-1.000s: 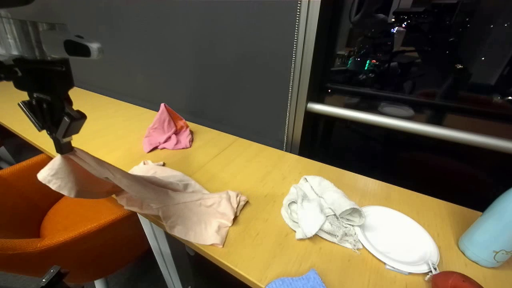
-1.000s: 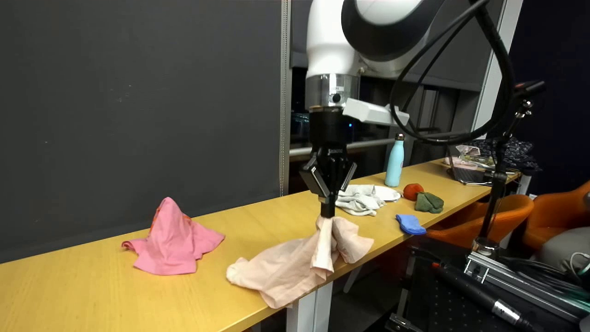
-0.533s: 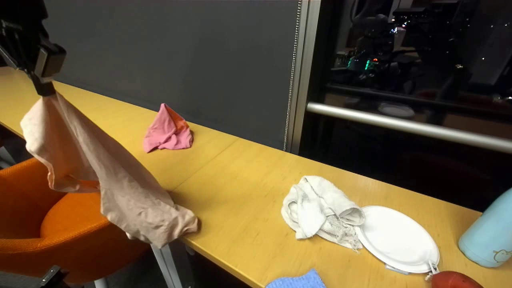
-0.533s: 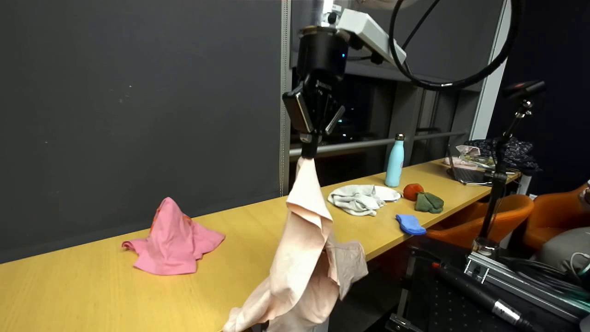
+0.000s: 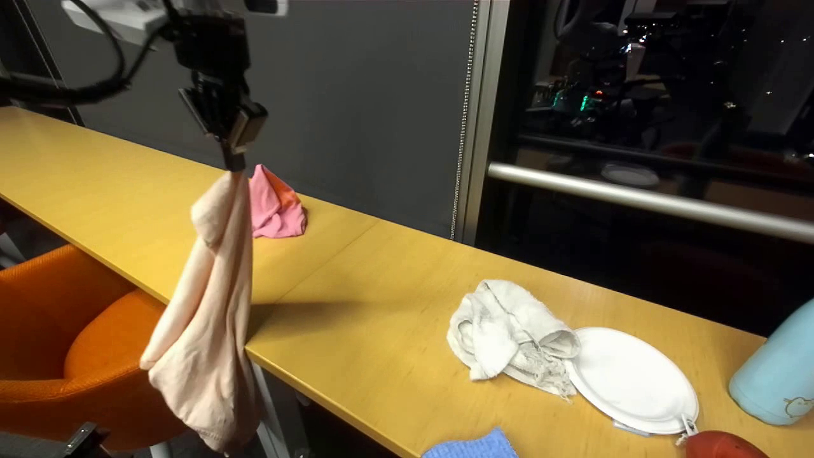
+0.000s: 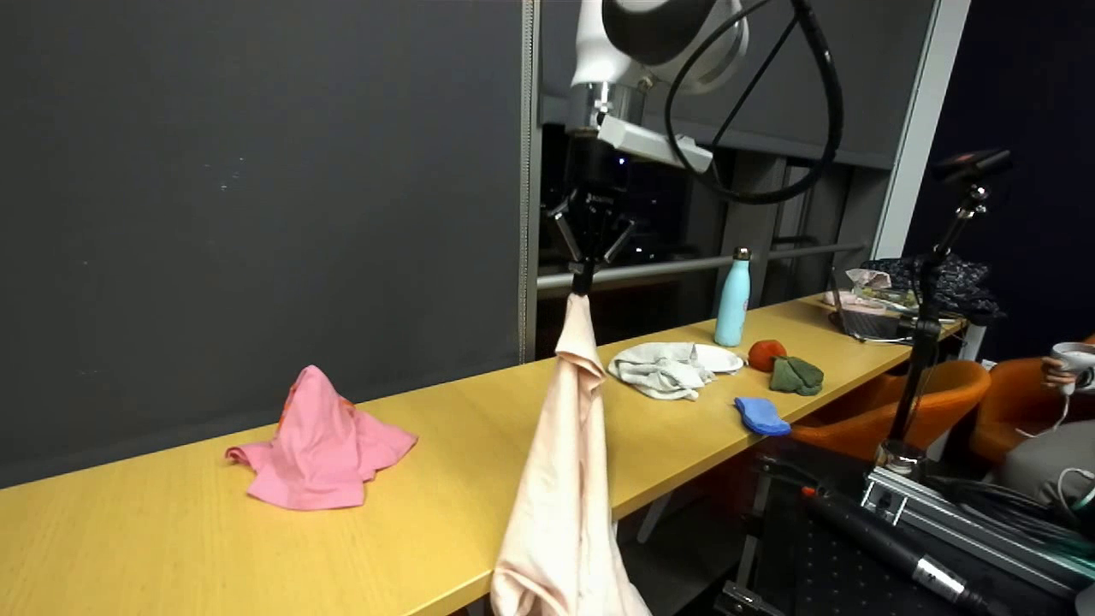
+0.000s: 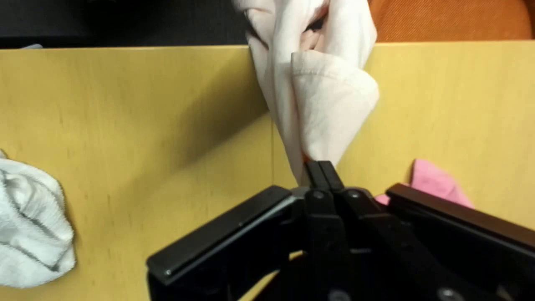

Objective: Unfold the peach shirt

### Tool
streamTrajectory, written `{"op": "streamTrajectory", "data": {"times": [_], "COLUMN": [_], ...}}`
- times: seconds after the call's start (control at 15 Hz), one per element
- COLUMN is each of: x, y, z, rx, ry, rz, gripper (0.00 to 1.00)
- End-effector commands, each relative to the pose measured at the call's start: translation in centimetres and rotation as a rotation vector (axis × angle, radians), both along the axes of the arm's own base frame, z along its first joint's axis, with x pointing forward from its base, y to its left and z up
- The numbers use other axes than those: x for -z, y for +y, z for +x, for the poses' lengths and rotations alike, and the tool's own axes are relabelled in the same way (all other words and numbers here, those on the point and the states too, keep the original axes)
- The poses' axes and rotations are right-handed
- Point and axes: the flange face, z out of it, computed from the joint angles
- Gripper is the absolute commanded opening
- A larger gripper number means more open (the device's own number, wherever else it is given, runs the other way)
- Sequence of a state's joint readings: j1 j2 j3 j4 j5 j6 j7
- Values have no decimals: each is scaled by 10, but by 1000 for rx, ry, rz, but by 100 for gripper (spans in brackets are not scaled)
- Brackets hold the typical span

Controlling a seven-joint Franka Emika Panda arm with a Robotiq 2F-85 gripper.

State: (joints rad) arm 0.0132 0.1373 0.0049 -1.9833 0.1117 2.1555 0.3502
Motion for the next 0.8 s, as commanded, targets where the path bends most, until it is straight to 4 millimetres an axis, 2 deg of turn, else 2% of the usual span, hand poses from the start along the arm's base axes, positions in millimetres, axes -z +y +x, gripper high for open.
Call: {"op": "streamTrajectory", "data": {"times": [0.0, 0.33, 0.47, 0.73], "x": [28, 65, 68, 68], "y": [-63, -166, -206, -270], "z": [40, 72, 84, 102], "rx": [108, 277, 342, 441], "ry": [-2, 46, 53, 74], "rz": [-75, -220, -272, -398], "gripper": [0, 0, 0, 0]}}
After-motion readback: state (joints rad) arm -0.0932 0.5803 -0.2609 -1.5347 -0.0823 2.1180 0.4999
